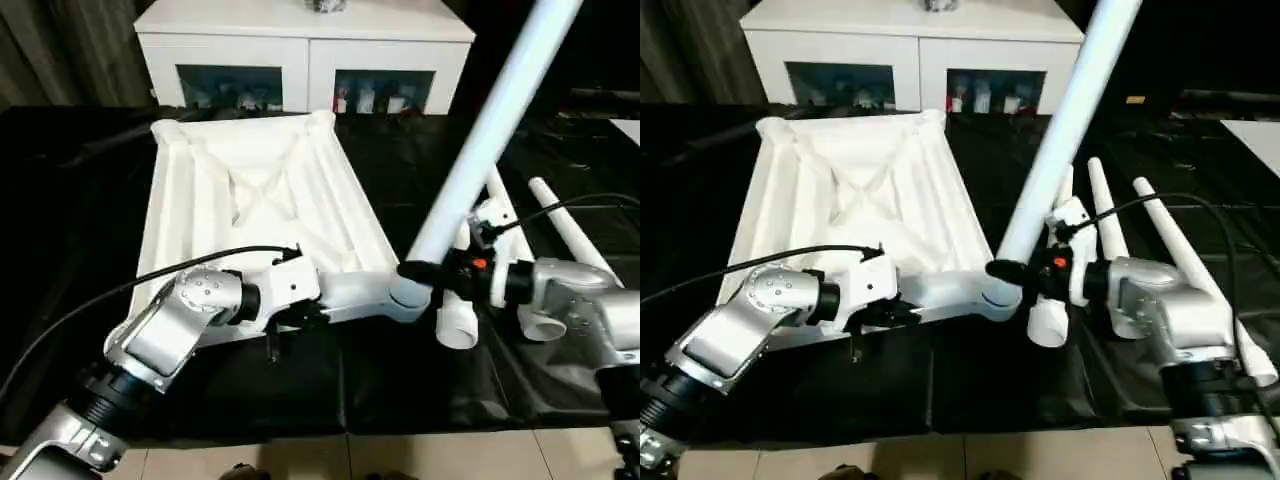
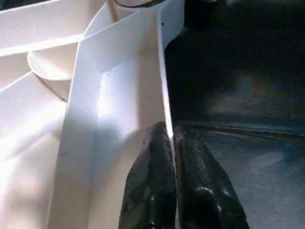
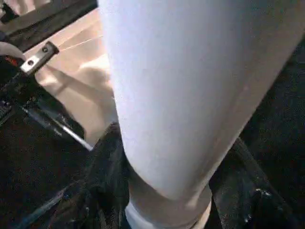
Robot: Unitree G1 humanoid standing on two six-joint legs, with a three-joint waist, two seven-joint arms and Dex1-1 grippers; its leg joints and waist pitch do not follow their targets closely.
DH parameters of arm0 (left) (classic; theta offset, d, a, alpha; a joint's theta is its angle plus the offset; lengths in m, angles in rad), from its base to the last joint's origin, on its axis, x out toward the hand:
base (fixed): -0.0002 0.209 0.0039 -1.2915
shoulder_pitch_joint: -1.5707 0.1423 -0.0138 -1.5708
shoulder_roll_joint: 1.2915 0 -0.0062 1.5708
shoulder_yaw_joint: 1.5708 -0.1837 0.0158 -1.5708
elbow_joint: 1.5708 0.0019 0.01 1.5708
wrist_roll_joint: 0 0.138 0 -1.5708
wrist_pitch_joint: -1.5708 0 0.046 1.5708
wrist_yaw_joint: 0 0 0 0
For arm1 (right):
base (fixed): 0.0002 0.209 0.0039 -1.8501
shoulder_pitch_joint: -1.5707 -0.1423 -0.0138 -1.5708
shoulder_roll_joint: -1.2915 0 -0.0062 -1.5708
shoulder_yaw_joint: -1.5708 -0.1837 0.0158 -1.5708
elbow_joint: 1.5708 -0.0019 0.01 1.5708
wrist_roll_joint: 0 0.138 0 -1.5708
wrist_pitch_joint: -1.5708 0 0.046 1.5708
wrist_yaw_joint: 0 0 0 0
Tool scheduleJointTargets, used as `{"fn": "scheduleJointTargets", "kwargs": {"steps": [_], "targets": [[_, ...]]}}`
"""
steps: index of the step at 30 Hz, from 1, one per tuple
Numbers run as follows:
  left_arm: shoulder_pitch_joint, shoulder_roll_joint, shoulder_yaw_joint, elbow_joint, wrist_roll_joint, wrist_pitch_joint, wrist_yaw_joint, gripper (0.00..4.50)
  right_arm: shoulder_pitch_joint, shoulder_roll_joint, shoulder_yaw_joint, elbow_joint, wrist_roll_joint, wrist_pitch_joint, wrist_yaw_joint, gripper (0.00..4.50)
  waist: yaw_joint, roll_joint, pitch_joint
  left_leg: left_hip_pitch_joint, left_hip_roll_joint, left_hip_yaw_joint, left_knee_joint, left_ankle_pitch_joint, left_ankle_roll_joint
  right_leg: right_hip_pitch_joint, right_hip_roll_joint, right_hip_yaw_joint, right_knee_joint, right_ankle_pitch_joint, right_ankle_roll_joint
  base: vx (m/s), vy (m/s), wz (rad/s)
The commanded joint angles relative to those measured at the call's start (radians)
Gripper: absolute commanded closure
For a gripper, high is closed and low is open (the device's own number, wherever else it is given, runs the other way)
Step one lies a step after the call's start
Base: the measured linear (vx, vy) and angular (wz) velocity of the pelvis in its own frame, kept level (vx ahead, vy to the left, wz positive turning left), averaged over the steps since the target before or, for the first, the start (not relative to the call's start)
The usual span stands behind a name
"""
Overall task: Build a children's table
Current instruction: Insert table leg to table base
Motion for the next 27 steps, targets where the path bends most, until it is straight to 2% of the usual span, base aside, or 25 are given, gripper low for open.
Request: {"fn": "scheduleJointTargets", "kwargs": {"steps": [1,2,4,5,6,7,10,11,13,18,20,21,23,27], "targets": [[-0.025,-0.018,0.020,-0.057,-0.003,-0.070,0.005,4.50,-0.019,0.007,-0.021,0.014,-0.012,-0.034,-0.029,2.59,-0.002,-0.011,-0.080,0.026,0.057,-0.029,-0.078,-0.158,0.024,0.049,-0.056,0.044,-0.054,-0.224,-0.219,0.000,0.000,0.00],[-0.026,-0.022,0.024,-0.053,-0.006,-0.071,0.008,4.06,-0.018,0.007,-0.021,0.015,-0.012,-0.035,-0.028,2.59,-0.002,-0.011,-0.080,0.026,0.057,-0.029,-0.078,-0.156,0.026,0.050,-0.056,0.043,-0.054,-0.219,-0.221,0.000,0.000,0.00],[-0.030,-0.042,0.047,-0.039,-0.037,-0.060,0.009,3.95,-0.013,0.011,-0.020,0.017,-0.013,-0.045,-0.029,2.59,-0.004,-0.012,-0.081,0.026,0.056,-0.027,-0.076,-0.143,0.036,0.050,-0.055,0.044,-0.053,-0.199,-0.230,0.000,0.000,0.00],[-0.030,-0.043,0.052,-0.042,-0.048,-0.053,0.003,3.95,-0.009,0.012,-0.020,0.015,-0.011,-0.045,-0.029,2.59,-0.002,-0.009,-0.081,0.027,0.057,-0.028,-0.076,-0.143,0.037,0.051,-0.056,0.043,-0.053,-0.202,-0.233,0.000,0.000,0.00],[-0.029,-0.044,0.067,-0.056,-0.079,-0.031,-0.017,3.73,0.005,0.018,-0.023,0.002,-0.001,-0.041,-0.033,2.59,-0.002,-0.008,-0.079,0.029,0.057,-0.027,-0.077,-0.153,0.033,0.050,-0.057,0.043,-0.055,-0.210,-0.240,0.000,0.000,0.00],[-0.029,-0.044,0.067,-0.057,-0.081,-0.030,-0.018,3.73,0.006,0.019,-0.024,0.001,0.000,-0.040,-0.034,2.59,-0.001,-0.009,-0.080,0.029,0.058,-0.027,-0.077,-0.160,0.030,0.050,-0.057,0.043,-0.055,-0.215,-0.241,0.000,0.000,0.00],[-0.037,-0.046,0.060,-0.055,-0.058,-0.056,0.004,3.47,0.023,0.032,-0.032,-0.018,0.004,-0.032,-0.043,2.59,-0.005,-0.010,-0.074,0.029,0.058,-0.029,-0.080,-0.201,0.023,0.049,-0.055,0.043,-0.061,-0.262,-0.226,0.000,0.000,0.00],[-0.040,-0.049,0.059,-0.050,-0.052,-0.061,0.012,3.40,0.025,0.034,-0.031,-0.020,0.004,-0.034,-0.045,2.59,-0.006,-0.008,-0.073,0.032,0.057,-0.030,-0.081,-0.234,0.008,0.048,-0.056,0.043,-0.066,-0.314,-0.205,0.000,0.000,0.00],[-0.047,-0.056,0.047,-0.050,-0.055,-0.050,0.001,3.40,0.033,0.037,-0.029,-0.029,0.007,-0.033,-0.048,2.59,-0.007,-0.007,-0.072,0.033,0.057,-0.032,-0.083,-0.255,-0.005,0.047,-0.055,0.043,-0.071,-0.350,-0.191,0.000,0.000,0.00],[-0.060,-0.074,0.024,-0.039,-0.031,-0.024,0.010,3.33,0.038,0.042,-0.029,-0.036,0.010,-0.033,-0.053,2.59,-0.010,-0.004,-0.072,0.035,0.057,-0.034,-0.086,-0.289,-0.021,0.044,-0.054,0.042,-0.074,-0.373,-0.180,0.000,0.000,0.00],[-0.074,-0.102,0.017,-0.016,-0.015,0.015,0.055,3.06,0.041,0.044,-0.032,-0.041,0.009,-0.033,-0.058,2.59,-0.011,-0.002,-0.071,0.035,0.056,-0.034,-0.085,-0.294,-0.024,0.044,-0.055,0.043,-0.074,-0.377,-0.180,0.000,0.000,0.00],[-0.078,-0.110,0.016,-0.010,-0.015,0.020,0.064,2.99,0.041,0.045,-0.032,-0.043,0.010,-0.032,-0.058,2.59,-0.010,-0.005,-0.071,0.037,0.055,-0.034,-0.084,-0.303,-0.024,0.043,-0.055,0.042,-0.079,-0.396,-0.175,0.000,0.000,0.00],[-0.079,-0.126,0.013,-0.010,-0.018,0.032,0.073,2.85,0.042,0.045,-0.031,-0.045,0.007,-0.033,-0.062,2.59,-0.009,-0.005,-0.072,0.034,0.056,-0.036,-0.085,-0.295,-0.021,0.045,-0.056,0.042,-0.079,-0.395,-0.173,0.000,0.000,0.00],[-0.080,-0.154,-0.017,0.025,0.036,0.048,0.121,2.53,0.037,0.041,-0.033,-0.050,0.006,-0.033,-0.065,2.59,-0.011,-0.006,-0.073,0.033,0.055,-0.035,-0.083,-0.290,-0.013,0.045,-0.055,0.042,-0.080,-0.382,-0.172,0.000,0.000,0.00]]}}
